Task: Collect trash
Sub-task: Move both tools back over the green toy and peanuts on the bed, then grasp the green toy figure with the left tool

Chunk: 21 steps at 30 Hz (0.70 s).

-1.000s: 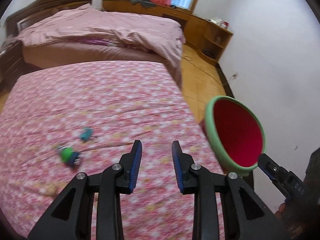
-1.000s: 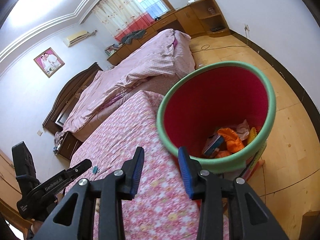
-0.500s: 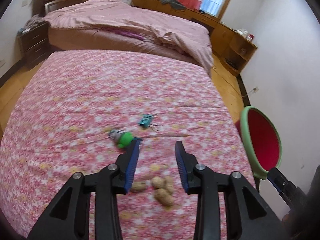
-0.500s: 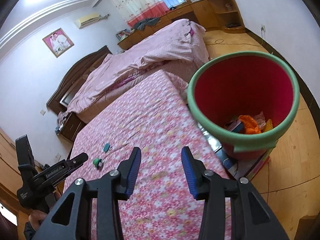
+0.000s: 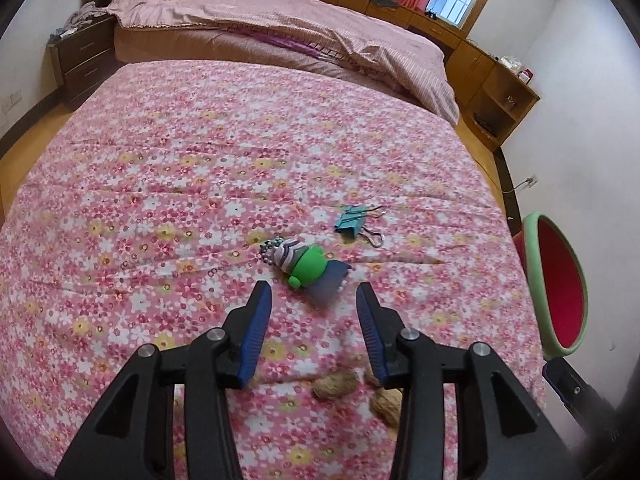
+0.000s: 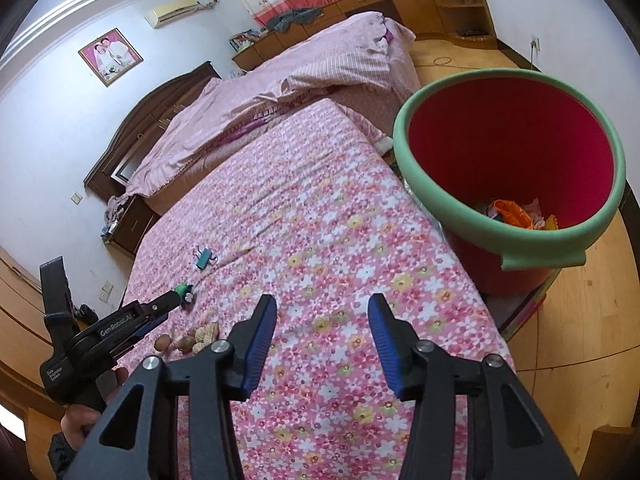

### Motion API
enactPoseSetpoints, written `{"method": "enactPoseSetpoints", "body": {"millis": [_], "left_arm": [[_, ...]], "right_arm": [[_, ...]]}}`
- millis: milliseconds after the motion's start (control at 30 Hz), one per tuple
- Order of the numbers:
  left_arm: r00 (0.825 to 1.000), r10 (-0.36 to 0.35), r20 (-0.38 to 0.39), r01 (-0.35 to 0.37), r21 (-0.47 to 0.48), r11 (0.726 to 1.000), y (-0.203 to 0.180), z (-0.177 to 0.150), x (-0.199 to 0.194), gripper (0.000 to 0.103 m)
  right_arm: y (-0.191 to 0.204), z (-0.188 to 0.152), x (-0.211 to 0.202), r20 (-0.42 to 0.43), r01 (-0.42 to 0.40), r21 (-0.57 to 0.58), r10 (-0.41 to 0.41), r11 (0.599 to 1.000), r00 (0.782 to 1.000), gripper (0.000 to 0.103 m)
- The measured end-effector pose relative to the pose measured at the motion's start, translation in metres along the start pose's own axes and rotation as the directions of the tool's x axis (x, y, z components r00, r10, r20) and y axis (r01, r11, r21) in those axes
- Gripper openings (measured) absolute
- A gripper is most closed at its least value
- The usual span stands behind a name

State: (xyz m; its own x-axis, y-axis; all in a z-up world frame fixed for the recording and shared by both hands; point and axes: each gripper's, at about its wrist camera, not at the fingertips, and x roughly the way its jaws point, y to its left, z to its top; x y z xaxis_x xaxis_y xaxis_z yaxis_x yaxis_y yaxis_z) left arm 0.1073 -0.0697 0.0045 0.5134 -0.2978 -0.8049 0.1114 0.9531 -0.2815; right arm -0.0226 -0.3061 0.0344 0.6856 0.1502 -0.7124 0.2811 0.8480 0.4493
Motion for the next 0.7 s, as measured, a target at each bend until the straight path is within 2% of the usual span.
{"method": "enactPoseSetpoints", "body": {"millis": [300,533,700], "left_arm": [[1.0,-0.011,-0.003,0.011,-0.009,1.0,-0.002,0.007,0.022,0.044],[1.0,0.004,0.017,-0.004,0.023,1.0,-0.007,0.012,0.025,0.044],[1.0,-0.015,0.025,0.014,0.026,1.0,-0.005,0.013,0.026,0.044]], "right_arm": [[-0.002,-0.002,0.011,-0.03,0.016,0.005,-0.015,1.0,0.999,0.052],[-0.003,-0.004,0.021,-0.057,0.013,0.004,-0.013,1.0,0.998,0.052],[-0.002,-0.006,0.023,-0.065,0.012,-0.003,-0.012,1.0,0.998,0.052]]}}
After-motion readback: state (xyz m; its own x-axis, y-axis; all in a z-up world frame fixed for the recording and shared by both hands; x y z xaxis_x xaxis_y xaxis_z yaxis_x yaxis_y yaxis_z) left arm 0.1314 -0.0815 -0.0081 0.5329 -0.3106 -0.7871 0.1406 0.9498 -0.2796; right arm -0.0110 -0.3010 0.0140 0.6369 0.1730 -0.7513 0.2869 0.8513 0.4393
